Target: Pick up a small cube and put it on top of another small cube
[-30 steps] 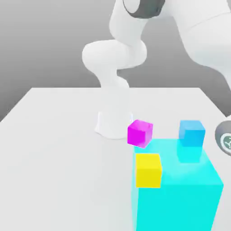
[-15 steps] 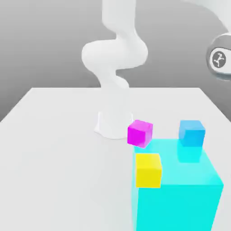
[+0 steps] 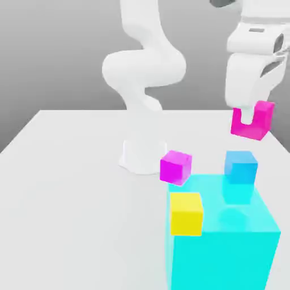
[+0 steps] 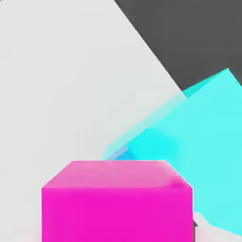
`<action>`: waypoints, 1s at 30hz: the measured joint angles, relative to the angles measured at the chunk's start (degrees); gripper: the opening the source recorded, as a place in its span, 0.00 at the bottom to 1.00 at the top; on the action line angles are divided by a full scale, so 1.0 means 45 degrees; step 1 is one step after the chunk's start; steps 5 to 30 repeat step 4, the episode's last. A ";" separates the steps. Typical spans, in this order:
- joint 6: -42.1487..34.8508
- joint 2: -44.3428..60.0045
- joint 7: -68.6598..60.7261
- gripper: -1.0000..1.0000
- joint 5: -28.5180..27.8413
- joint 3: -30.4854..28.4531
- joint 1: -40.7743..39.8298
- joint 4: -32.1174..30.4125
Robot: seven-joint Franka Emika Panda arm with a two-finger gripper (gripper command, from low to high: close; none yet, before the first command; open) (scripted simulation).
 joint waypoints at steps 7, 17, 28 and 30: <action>0.0403 0.0147 0.0003 1.00 -0.0001 0.0025 -0.0009 -0.0256; 0.0403 0.0147 0.0003 1.00 -0.0001 0.0025 -0.0009 -0.0256; 0.0403 0.0147 0.0003 1.00 -0.0001 0.0025 -0.0009 -0.0256; 0.0403 0.0147 0.0003 1.00 -0.0001 0.0025 -0.0009 -0.0256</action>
